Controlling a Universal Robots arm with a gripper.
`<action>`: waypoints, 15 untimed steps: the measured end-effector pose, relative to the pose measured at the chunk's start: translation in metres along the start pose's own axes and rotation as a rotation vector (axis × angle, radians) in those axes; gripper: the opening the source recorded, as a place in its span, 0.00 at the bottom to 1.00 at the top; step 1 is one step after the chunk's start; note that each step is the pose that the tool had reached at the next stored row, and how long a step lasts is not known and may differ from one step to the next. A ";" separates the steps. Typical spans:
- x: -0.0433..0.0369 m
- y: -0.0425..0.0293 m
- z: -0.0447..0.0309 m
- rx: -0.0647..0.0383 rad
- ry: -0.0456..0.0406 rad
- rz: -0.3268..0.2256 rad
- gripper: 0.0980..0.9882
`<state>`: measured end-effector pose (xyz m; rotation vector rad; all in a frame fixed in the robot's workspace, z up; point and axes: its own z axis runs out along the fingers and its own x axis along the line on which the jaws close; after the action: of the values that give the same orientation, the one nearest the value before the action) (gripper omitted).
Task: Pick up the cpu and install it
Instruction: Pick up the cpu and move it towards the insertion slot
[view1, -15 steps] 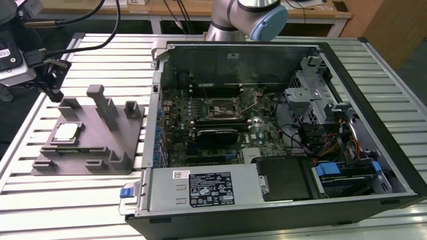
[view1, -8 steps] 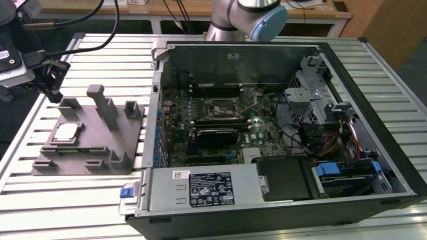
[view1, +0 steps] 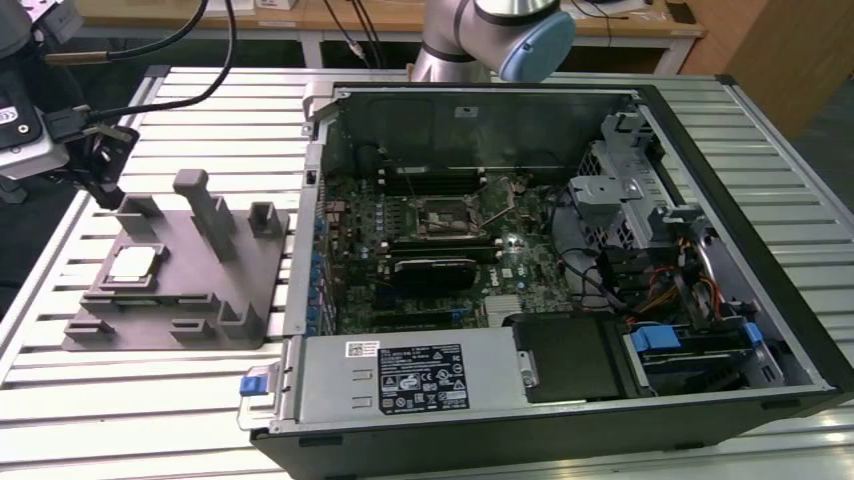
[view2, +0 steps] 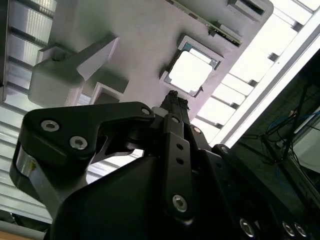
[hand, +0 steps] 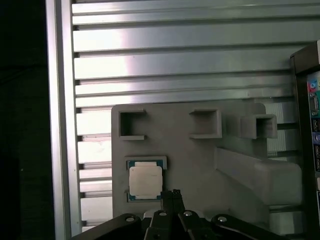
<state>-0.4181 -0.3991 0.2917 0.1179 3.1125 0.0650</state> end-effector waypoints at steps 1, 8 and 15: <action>0.0003 -0.0001 0.0011 0.000 0.0000 0.000 0.01; 0.0029 -0.0006 0.0098 0.000 0.0001 0.000 0.01; 0.0055 -0.0012 0.0177 0.000 0.0001 0.000 0.01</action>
<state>-0.4232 -0.3991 0.2739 0.1179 3.1126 0.0648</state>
